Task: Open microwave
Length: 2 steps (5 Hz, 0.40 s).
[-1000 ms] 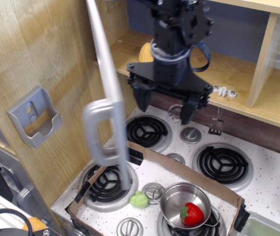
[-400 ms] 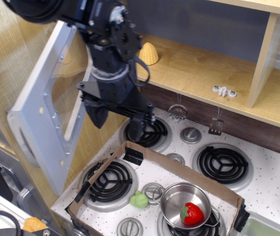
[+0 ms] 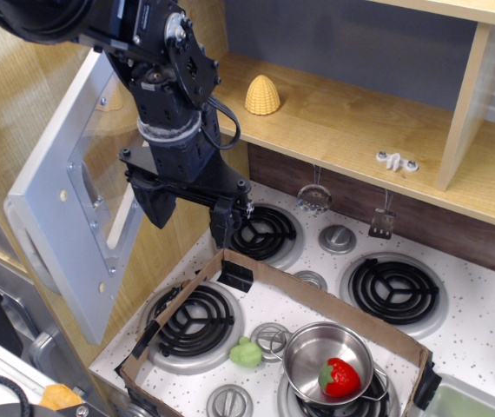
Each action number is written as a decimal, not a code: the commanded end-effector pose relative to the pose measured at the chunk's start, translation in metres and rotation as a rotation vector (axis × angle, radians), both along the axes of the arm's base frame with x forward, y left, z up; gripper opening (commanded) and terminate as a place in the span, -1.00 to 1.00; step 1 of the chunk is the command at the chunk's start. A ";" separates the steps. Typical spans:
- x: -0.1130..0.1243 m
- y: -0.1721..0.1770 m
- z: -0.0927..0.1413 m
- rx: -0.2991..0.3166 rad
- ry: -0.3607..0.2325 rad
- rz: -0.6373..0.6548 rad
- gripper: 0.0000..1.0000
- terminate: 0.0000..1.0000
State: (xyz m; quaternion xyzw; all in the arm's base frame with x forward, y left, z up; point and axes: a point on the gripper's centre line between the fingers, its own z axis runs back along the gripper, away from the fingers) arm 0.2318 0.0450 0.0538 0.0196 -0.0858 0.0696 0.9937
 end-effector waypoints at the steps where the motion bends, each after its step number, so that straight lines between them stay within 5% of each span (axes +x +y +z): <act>1: 0.002 -0.012 0.009 0.003 -0.020 0.002 1.00 -1.00; 2: 0.002 -0.012 0.009 0.003 -0.020 0.002 1.00 1.00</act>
